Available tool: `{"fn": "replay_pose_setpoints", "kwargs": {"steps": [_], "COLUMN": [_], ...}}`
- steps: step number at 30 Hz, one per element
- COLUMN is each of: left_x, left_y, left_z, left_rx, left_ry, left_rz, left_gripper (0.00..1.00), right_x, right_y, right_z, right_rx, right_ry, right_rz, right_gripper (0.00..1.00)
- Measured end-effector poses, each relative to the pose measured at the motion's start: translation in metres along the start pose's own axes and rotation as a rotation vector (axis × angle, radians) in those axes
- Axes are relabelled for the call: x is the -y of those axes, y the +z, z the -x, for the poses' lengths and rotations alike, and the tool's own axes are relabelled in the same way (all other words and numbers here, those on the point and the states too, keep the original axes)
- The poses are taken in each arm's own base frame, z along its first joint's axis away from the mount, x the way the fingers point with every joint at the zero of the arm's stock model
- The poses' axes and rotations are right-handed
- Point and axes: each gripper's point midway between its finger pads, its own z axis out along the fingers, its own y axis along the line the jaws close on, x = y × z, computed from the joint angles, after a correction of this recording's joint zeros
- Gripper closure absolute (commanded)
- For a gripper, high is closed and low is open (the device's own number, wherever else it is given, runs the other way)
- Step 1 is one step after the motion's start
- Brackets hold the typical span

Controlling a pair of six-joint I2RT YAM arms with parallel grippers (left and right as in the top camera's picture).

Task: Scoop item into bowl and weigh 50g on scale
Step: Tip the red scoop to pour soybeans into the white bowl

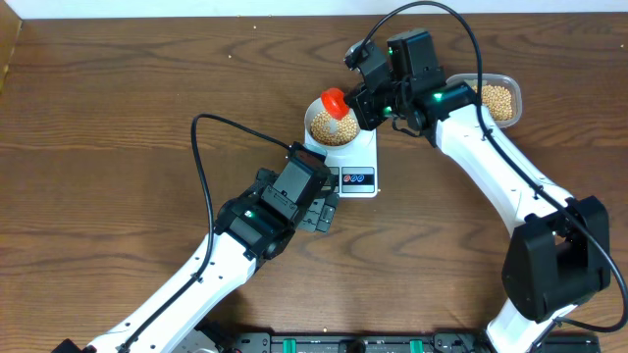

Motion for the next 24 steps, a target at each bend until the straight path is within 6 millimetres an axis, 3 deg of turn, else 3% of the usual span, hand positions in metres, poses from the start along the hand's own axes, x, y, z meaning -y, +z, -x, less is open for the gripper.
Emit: {"fn": "replay_pose_setpoints", "kwargs": {"steps": [11, 24], "left_x": [0.000, 0.000], "left_y": [0.000, 0.000], "left_z": [0.000, 0.000], "left_rx": [0.000, 0.000], "left_ry": [0.000, 0.000], "left_rz": [0.000, 0.000], "left_gripper": [0.02, 0.02], "right_x": [0.008, 0.000], "right_y": [0.020, 0.024], "right_z": [-0.019, -0.019], "right_rx": [-0.060, -0.064], "right_ry": [0.008, -0.012], "right_rz": [-0.025, -0.026], "right_gripper": [0.99, 0.99]}}
